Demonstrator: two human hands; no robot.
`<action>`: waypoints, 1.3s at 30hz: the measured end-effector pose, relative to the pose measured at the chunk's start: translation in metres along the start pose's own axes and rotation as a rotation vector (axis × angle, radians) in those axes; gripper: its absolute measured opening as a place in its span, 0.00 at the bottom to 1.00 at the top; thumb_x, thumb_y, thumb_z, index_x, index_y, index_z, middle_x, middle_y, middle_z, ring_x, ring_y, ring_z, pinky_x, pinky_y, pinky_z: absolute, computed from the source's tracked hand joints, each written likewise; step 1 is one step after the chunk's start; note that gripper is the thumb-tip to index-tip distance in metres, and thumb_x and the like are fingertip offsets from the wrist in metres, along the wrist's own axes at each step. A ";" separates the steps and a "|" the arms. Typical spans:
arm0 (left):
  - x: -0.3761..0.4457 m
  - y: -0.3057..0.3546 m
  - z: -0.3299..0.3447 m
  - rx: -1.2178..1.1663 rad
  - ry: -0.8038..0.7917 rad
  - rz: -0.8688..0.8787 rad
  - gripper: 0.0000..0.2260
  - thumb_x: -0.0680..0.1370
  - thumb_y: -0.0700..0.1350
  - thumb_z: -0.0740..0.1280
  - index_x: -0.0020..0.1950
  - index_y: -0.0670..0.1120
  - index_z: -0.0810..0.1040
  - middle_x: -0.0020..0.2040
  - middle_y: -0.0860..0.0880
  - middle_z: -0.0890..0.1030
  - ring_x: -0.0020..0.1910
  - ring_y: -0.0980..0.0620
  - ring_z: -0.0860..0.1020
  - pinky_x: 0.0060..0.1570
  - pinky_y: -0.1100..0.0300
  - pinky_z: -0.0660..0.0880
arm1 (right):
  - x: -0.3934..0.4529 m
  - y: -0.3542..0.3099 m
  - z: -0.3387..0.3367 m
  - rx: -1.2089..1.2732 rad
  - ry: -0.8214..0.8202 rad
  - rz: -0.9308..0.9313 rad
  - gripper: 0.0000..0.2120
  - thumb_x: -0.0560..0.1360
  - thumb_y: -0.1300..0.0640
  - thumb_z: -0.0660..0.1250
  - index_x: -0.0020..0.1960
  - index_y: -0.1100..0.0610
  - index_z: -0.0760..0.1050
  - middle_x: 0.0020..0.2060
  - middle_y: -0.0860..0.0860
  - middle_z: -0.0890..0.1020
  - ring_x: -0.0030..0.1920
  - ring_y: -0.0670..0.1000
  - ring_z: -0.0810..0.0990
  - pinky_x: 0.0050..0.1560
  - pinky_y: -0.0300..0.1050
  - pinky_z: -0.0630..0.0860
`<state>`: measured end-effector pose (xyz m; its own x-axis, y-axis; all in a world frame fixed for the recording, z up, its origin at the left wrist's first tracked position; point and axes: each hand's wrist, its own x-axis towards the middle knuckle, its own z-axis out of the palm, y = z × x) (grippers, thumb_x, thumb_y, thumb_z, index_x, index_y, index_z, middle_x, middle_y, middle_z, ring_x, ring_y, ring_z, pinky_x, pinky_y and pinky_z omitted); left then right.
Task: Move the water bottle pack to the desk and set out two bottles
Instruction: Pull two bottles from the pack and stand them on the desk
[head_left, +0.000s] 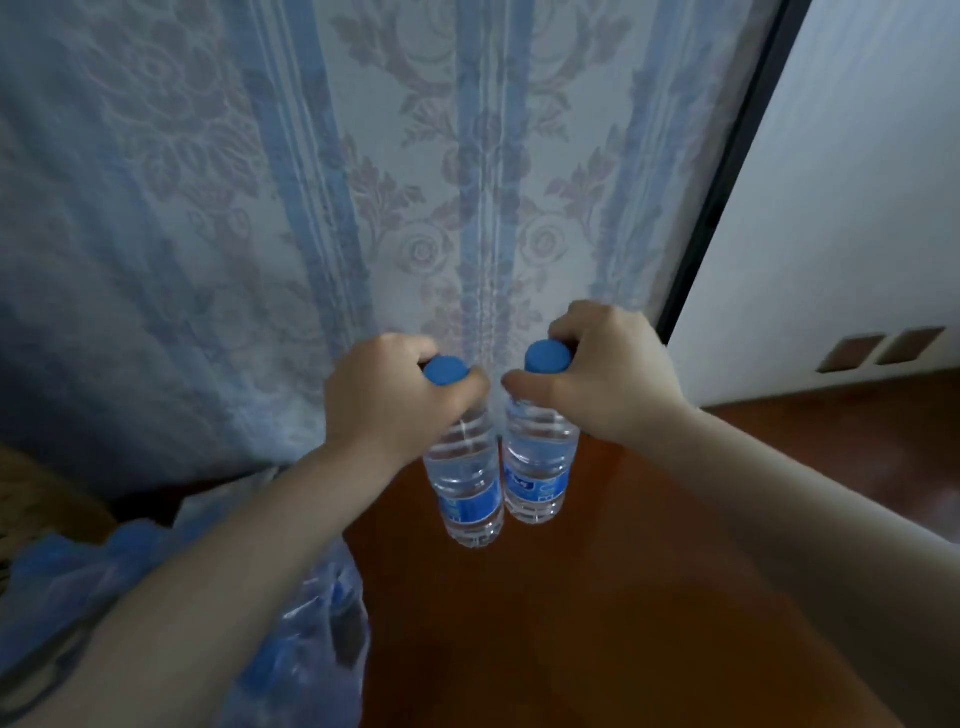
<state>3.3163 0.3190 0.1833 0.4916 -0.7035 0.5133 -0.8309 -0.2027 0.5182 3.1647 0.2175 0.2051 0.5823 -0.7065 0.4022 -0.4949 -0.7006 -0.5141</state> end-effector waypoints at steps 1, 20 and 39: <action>-0.001 -0.002 0.009 0.048 -0.004 -0.014 0.22 0.62 0.57 0.68 0.22 0.44 0.61 0.19 0.49 0.63 0.20 0.50 0.62 0.23 0.61 0.58 | 0.004 0.013 0.001 -0.040 -0.050 -0.018 0.22 0.61 0.41 0.72 0.25 0.54 0.65 0.27 0.48 0.70 0.26 0.47 0.69 0.26 0.41 0.59; 0.035 -0.050 0.085 0.395 -0.478 -0.187 0.24 0.64 0.63 0.68 0.24 0.47 0.62 0.23 0.52 0.64 0.23 0.52 0.65 0.25 0.62 0.57 | 0.050 0.101 0.059 -0.198 -0.394 0.032 0.20 0.65 0.38 0.70 0.30 0.52 0.67 0.34 0.47 0.70 0.31 0.47 0.71 0.28 0.41 0.60; 0.104 -0.080 0.149 0.726 -0.594 -0.221 0.27 0.71 0.69 0.57 0.30 0.45 0.68 0.29 0.49 0.72 0.27 0.50 0.70 0.27 0.60 0.58 | 0.113 0.104 0.125 -0.531 -0.480 -0.131 0.23 0.71 0.33 0.61 0.48 0.53 0.72 0.45 0.49 0.67 0.37 0.53 0.71 0.27 0.43 0.58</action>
<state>3.3954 0.1608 0.0934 0.6099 -0.7886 -0.0788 -0.7921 -0.6036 -0.0906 3.2597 0.0768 0.1023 0.8169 -0.5768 -0.0041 -0.5768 -0.8169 0.0014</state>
